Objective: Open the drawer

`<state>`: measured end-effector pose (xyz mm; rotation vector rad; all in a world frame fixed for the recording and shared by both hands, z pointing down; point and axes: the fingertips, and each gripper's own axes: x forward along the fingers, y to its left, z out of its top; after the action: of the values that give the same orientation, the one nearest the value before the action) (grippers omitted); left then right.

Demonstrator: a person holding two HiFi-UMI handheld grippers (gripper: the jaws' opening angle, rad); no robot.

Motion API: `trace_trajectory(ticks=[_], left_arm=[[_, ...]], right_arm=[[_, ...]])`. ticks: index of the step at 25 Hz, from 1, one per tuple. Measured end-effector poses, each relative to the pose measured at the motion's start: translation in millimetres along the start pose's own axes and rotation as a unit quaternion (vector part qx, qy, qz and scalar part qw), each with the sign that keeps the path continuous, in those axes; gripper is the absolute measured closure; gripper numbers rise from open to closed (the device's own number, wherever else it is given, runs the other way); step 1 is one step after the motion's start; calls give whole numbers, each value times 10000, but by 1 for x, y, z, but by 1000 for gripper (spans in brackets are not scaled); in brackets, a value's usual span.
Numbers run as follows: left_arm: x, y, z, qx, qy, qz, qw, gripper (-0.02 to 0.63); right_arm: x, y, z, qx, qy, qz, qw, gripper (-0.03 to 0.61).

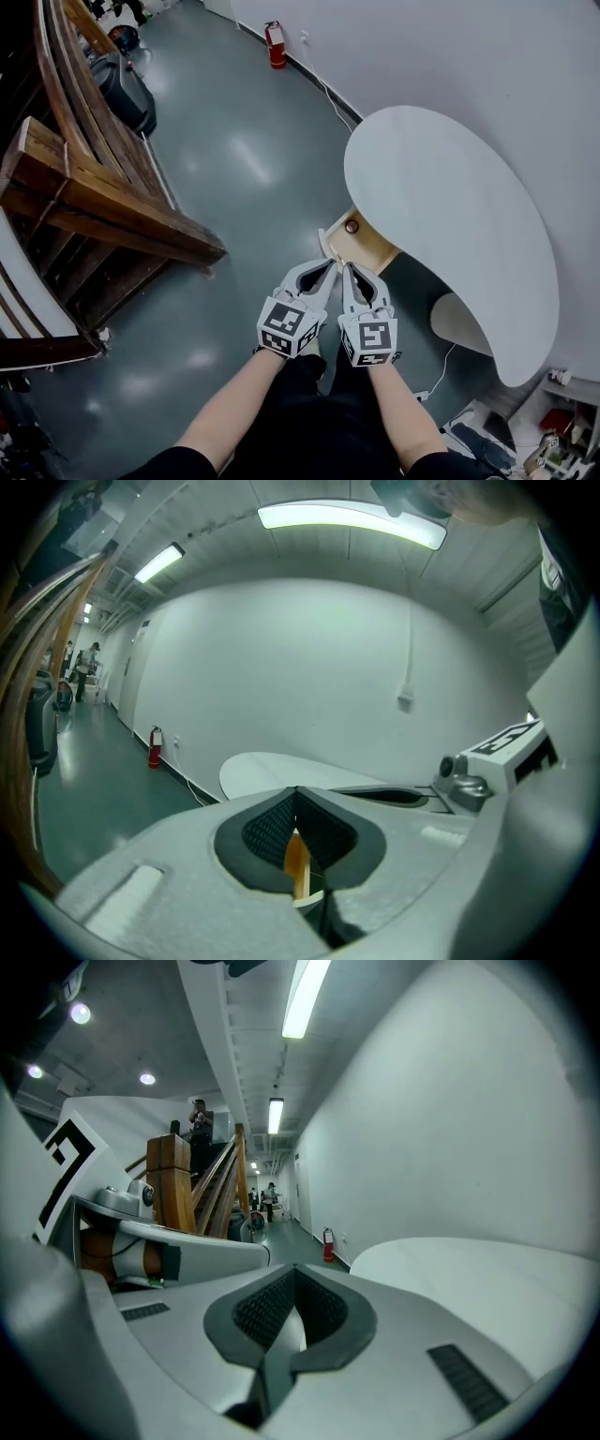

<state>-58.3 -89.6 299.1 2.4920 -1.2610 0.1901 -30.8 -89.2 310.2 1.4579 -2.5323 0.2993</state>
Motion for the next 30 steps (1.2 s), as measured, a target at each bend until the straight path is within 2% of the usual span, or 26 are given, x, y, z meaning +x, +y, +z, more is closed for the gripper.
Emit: trace_trajectory(ticks=[6,15,30], left_arm=[[-9,-25,19,153,-183,-46,9997,606],[-15,-41,69,234,-438,-101,9987,606],[-26,-56,130,471,-810,-114,9955,606]], right_arm=[[-26,-8,24,7,-295,-66,9995,563],[-43,-13,77,-160,-614,-66,9980,563],[-59,-10,141,-359,-1063,-31,9937,563]])
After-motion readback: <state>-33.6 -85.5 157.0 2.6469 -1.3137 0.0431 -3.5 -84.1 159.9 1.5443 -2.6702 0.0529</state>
